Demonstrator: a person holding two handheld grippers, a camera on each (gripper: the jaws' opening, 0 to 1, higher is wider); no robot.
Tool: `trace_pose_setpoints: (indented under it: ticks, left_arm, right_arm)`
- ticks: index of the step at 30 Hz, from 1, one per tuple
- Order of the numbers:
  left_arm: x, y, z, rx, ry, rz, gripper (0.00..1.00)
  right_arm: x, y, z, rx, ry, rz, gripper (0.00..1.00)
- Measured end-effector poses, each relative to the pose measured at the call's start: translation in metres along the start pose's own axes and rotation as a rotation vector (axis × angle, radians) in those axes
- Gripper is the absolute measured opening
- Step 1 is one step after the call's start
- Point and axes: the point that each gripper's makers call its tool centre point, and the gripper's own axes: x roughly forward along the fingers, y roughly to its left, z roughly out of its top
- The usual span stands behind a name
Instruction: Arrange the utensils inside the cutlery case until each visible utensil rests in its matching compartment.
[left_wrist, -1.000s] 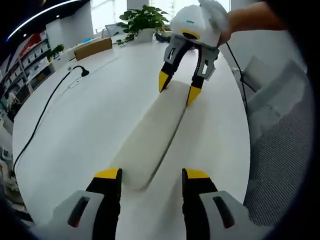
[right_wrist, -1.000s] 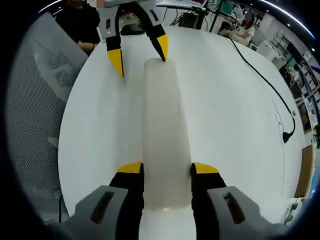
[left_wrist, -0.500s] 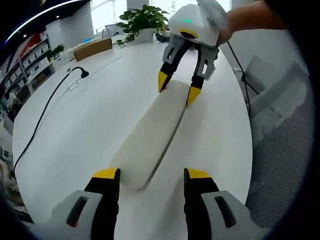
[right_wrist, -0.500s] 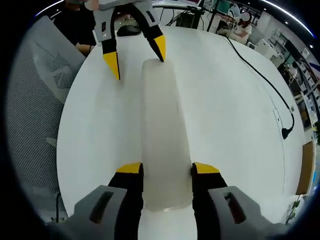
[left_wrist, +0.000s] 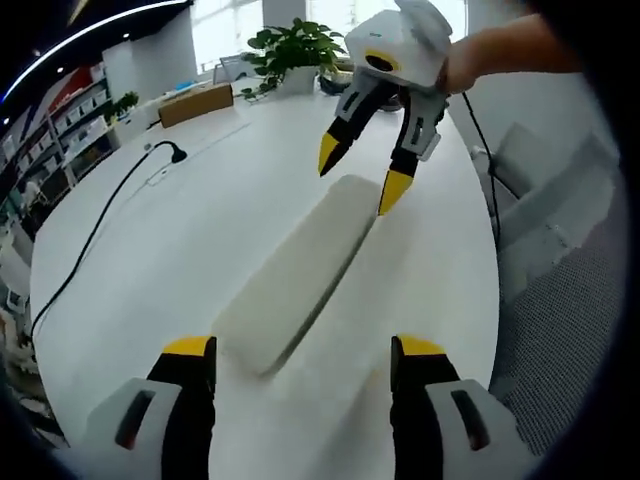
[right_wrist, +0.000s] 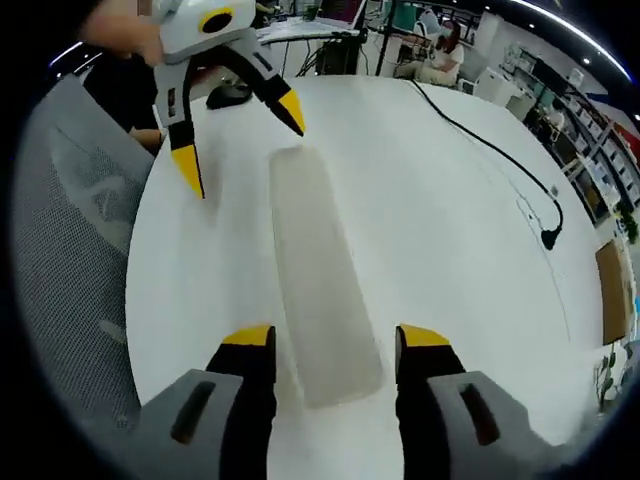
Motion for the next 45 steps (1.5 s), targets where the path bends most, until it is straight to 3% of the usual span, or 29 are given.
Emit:
trace_pose_setpoints:
  ticks: [5, 8, 10, 13, 16, 18, 22, 26, 31, 33, 40, 43, 45]
  left_arm:
    - [-0.03, -0.001, 0.013, -0.078, -0.103, 0.029, 0.73]
    - [-0.049, -0.006, 0.019, -0.132, -0.158, 0.031, 0.73]
    - [-0.064, -0.013, 0.023, -0.157, -0.185, 0.027, 0.72]
    - [-0.086, -0.024, 0.03, -0.257, -0.248, 0.004, 0.63]
    - [-0.11, -0.025, 0.034, -0.249, -0.298, 0.044, 0.74]
    - [-0.124, -0.025, 0.04, -0.234, -0.345, 0.066, 0.76]
    - [-0.157, -0.03, 0.048, -0.277, -0.414, 0.087, 0.83]
    - [-0.199, -0.047, 0.062, -0.273, -0.513, 0.118, 0.89]
    - [-0.251, -0.072, 0.067, -0.268, -0.601, 0.164, 0.91]
    - [-0.268, -0.079, 0.066, -0.292, -0.622, 0.185, 0.93]
    - [-0.288, -0.094, 0.067, -0.312, -0.653, 0.186, 0.98]
    - [-0.289, -0.091, 0.069, -0.307, -0.664, 0.199, 0.97]
    - [-0.286, -0.085, 0.065, -0.28, -0.633, 0.232, 0.92]
  right_arm:
    - [-0.034, 0.002, 0.005, 0.147, -0.093, -0.105, 0.43]
    - [-0.053, 0.0, -0.002, 0.253, -0.132, -0.167, 0.42]
    - [-0.069, 0.006, -0.001, 0.327, -0.183, -0.198, 0.43]
    - [-0.101, 0.012, 0.01, 0.403, -0.326, -0.262, 0.41]
    - [-0.125, 0.021, 0.009, 0.474, -0.373, -0.296, 0.45]
    - [-0.141, 0.025, 0.012, 0.47, -0.406, -0.342, 0.46]
    - [-0.18, 0.044, 0.022, 0.428, -0.467, -0.423, 0.5]
    - [-0.216, 0.071, 0.038, 0.362, -0.538, -0.483, 0.64]
    - [-0.25, 0.104, 0.048, 0.309, -0.586, -0.519, 0.71]
    - [-0.26, 0.112, 0.047, 0.332, -0.607, -0.519, 0.74]
    - [-0.281, 0.123, 0.05, 0.507, -0.765, -0.524, 0.73]
    - [-0.285, 0.119, 0.043, 0.536, -0.762, -0.547, 0.72]
    - [-0.285, 0.118, 0.039, 0.52, -0.73, -0.57, 0.7]
